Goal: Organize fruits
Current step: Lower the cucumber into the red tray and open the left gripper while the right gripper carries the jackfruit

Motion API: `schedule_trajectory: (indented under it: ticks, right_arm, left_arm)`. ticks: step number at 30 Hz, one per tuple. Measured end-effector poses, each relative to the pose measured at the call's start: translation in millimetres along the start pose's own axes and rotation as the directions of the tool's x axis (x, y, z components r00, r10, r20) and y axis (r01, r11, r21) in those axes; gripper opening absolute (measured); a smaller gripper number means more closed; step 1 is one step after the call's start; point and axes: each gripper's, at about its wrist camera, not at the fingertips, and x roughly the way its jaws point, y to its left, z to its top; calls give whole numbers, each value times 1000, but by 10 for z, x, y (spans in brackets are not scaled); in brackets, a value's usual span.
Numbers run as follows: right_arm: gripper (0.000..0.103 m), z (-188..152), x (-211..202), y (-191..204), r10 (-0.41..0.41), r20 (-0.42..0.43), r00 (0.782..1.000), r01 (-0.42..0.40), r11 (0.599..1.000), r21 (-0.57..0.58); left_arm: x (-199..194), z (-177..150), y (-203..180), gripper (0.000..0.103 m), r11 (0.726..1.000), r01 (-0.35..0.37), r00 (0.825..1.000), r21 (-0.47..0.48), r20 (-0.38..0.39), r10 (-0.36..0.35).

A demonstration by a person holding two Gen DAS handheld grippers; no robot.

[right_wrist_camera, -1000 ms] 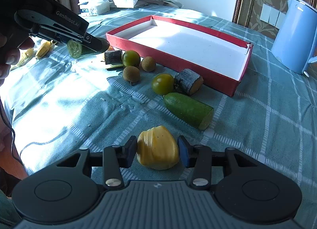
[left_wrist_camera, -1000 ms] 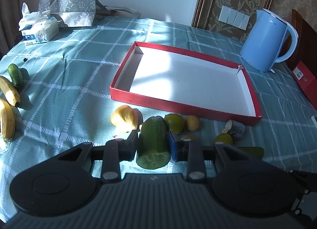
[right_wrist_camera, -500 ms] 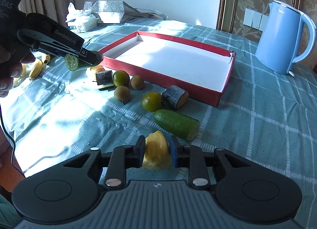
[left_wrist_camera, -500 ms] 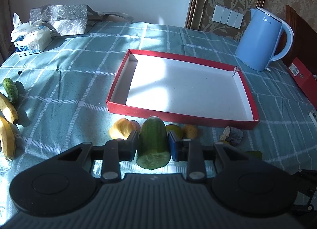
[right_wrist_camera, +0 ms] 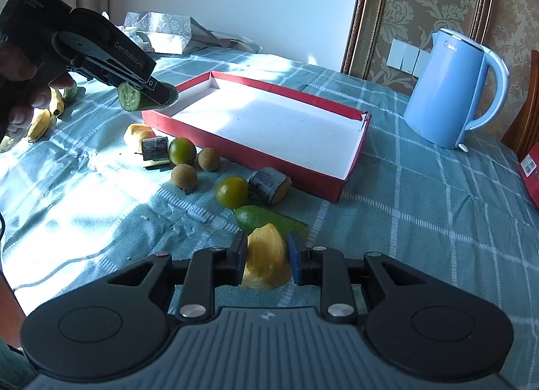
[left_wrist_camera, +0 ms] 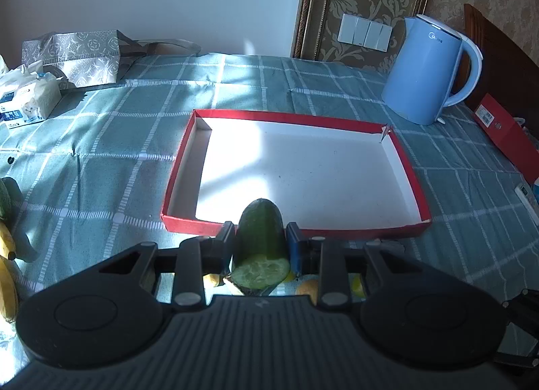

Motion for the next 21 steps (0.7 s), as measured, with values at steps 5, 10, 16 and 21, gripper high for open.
schedule_trajectory:
  ticks: [5, 10, 16, 21]
  right_arm:
    - [25, 72, -33, -22, -48, 18, 999, 47, 999, 16]
    - [25, 123, -49, -60, -103, 16, 995, 102, 994, 47]
    - [25, 142, -26, -93, -153, -6, 988, 153, 985, 85]
    - [25, 130, 27, -94, -176, -31, 984, 178, 979, 99]
  left_arm:
    - [230, 305, -34, 29, 999, 1, 999, 44, 40, -2]
    - [684, 538, -62, 29, 997, -14, 999, 81, 44, 11]
    - [1154, 624, -50, 29, 993, -20, 1000, 113, 13, 18]
    - [1442, 596, -2, 29, 995, -19, 999, 102, -35, 23]
